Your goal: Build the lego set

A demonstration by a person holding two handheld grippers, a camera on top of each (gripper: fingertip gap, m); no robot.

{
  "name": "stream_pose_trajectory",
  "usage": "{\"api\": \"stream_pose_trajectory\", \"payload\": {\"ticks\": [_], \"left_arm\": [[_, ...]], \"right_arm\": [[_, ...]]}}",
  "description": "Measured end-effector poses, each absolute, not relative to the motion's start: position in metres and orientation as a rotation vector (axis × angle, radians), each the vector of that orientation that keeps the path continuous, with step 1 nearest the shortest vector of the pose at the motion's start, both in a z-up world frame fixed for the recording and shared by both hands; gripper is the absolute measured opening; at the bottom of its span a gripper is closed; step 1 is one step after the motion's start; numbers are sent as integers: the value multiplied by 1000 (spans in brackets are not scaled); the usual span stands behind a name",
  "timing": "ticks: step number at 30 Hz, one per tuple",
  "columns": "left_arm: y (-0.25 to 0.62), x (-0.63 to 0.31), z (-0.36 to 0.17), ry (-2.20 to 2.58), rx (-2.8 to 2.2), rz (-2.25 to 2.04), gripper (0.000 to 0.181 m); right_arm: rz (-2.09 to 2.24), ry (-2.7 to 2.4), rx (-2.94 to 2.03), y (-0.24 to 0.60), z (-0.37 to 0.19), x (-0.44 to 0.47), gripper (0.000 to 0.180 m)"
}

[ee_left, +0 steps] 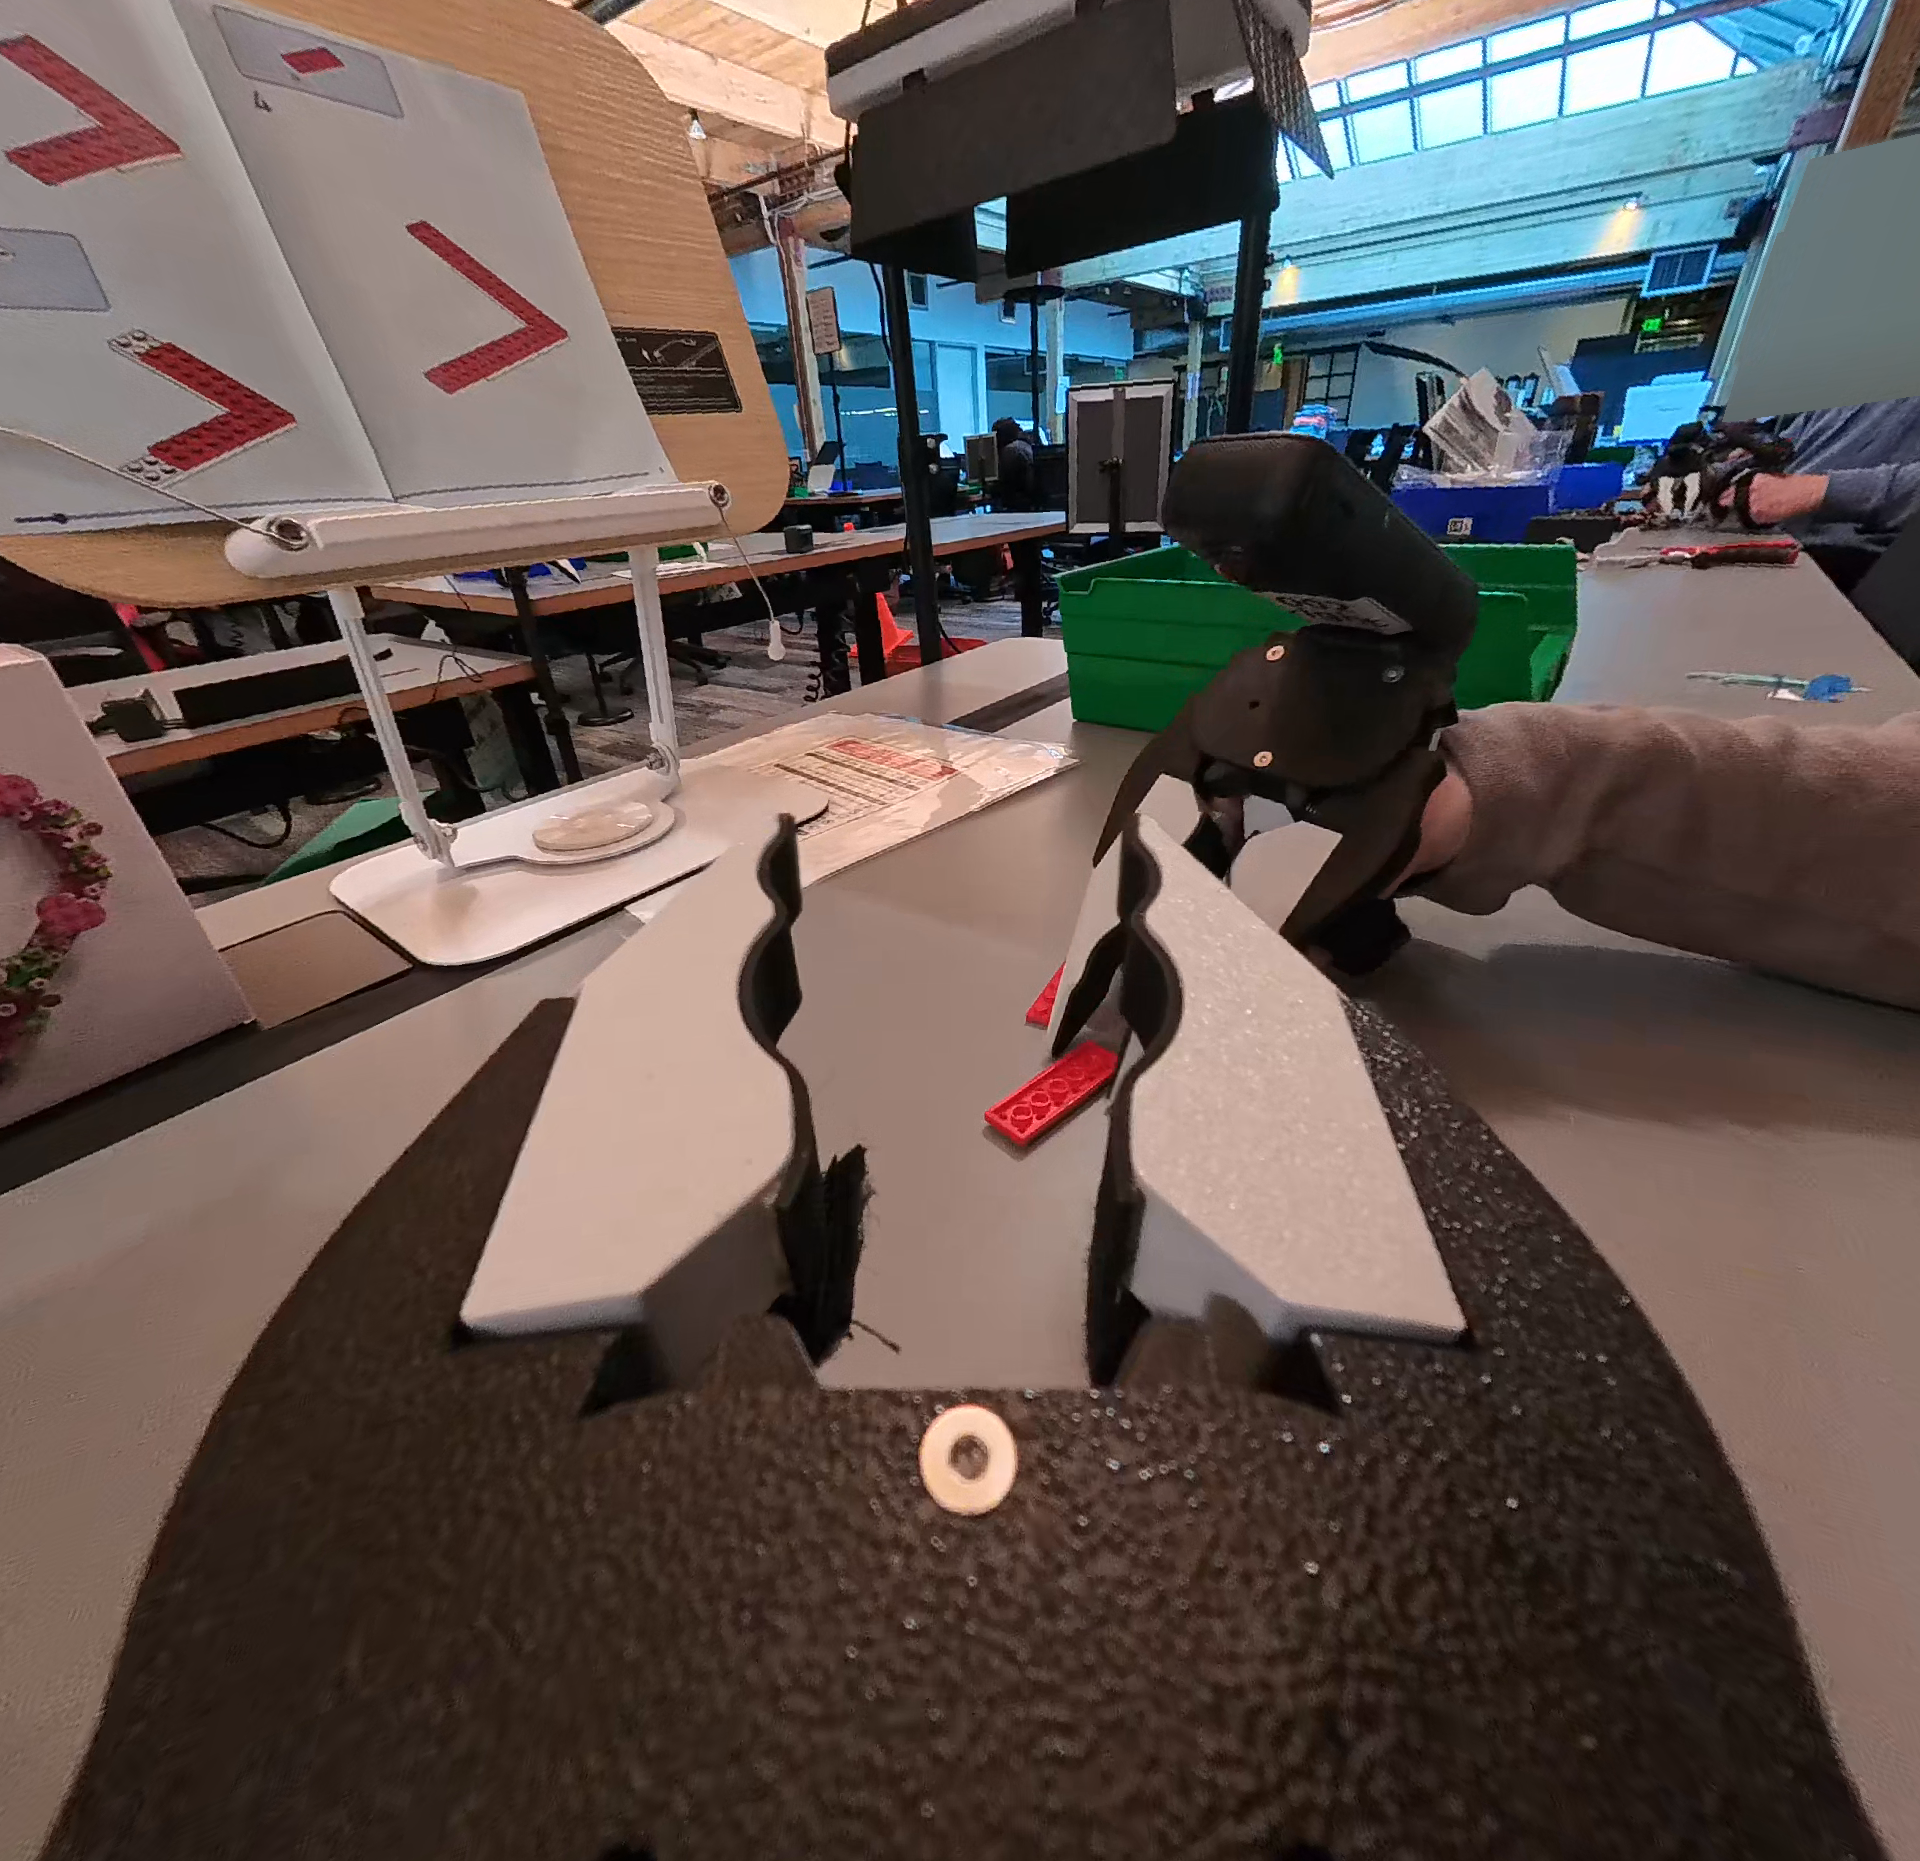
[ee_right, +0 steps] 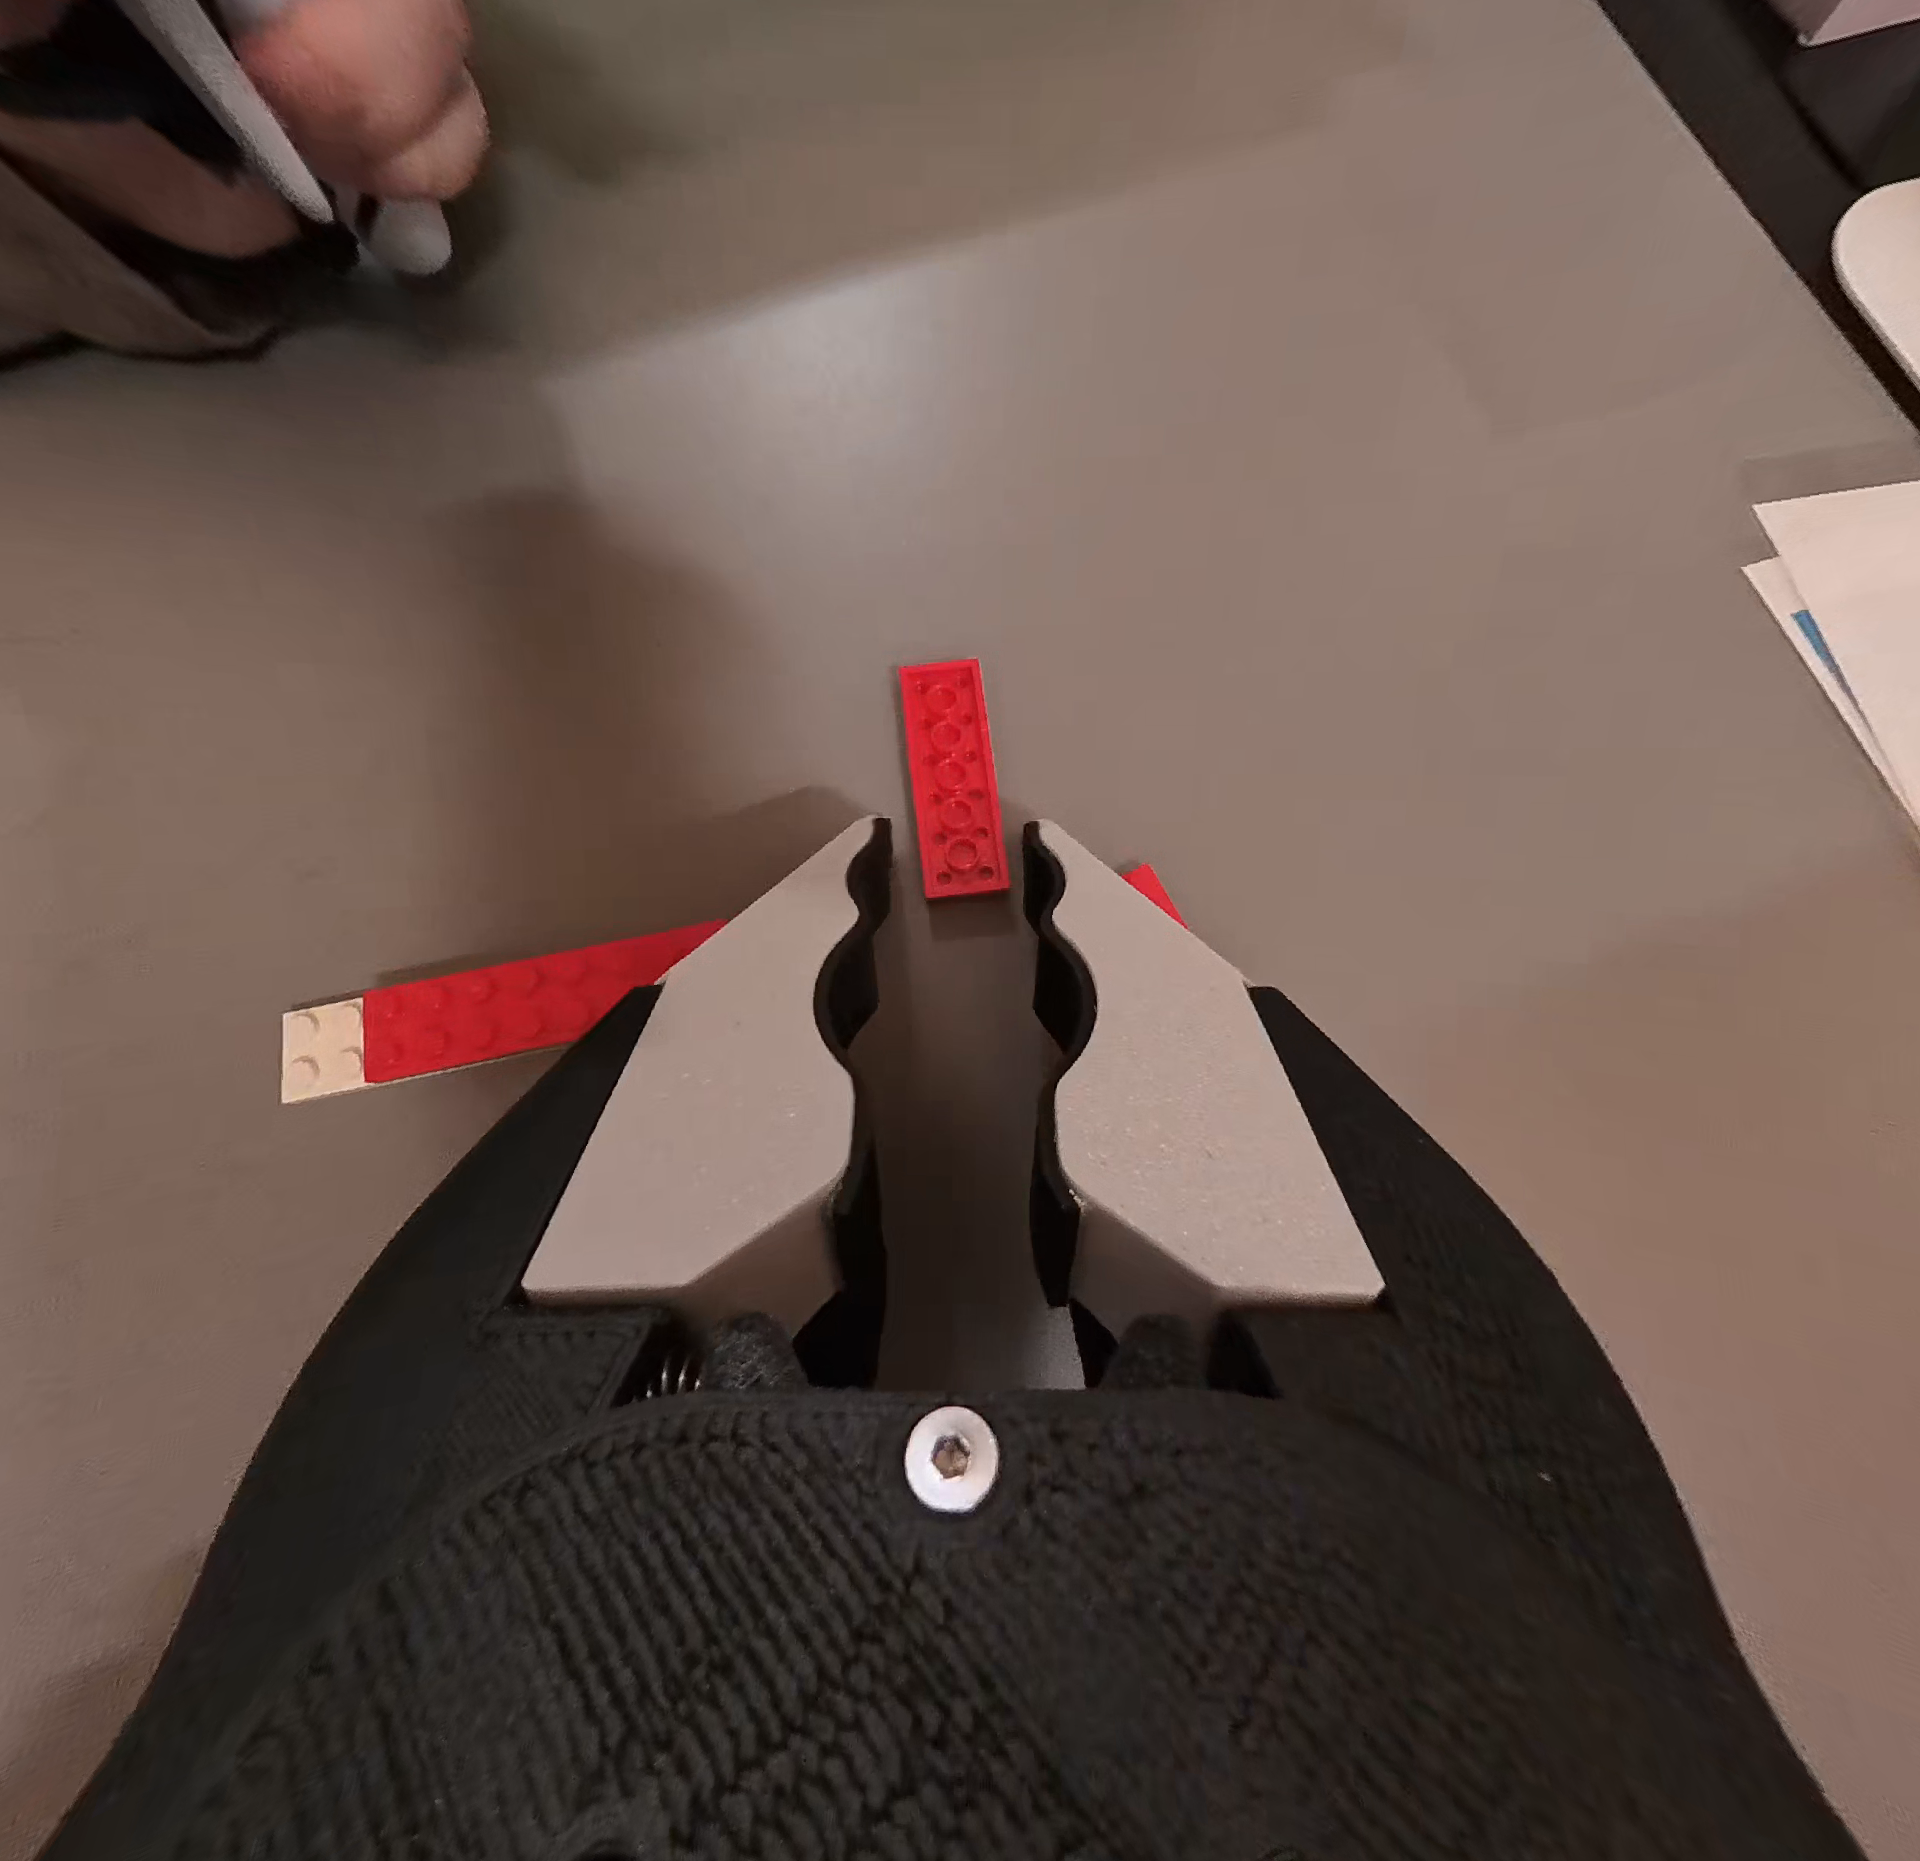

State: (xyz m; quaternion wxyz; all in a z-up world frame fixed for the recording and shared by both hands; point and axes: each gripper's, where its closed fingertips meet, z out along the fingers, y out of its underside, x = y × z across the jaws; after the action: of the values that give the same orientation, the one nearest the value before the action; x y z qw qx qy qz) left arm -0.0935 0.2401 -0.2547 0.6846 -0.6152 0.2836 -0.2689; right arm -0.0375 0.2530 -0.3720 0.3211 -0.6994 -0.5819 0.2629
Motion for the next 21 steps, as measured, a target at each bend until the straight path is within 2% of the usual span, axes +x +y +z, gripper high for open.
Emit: {"api": "stream_pose_trajectory", "payload": {"ticks": [4,10,18,21], "left_arm": [[242,-96,-251,615,-1377,-575,61],[248,-100,-256,597,-1445,-549,58],[243,-85,-293,714,-1667,-687,56],[239,-81,-308,769,-1734,-729,48]], "right_arm": [[680,-1538,-1829,252,-372,-39,15],[602,-1596,-1770,250,-371,-40,14],[264,-1719,-1225,236,-331,-48,14],[76,-1733,-1013,234,-320,-47,15]]}}
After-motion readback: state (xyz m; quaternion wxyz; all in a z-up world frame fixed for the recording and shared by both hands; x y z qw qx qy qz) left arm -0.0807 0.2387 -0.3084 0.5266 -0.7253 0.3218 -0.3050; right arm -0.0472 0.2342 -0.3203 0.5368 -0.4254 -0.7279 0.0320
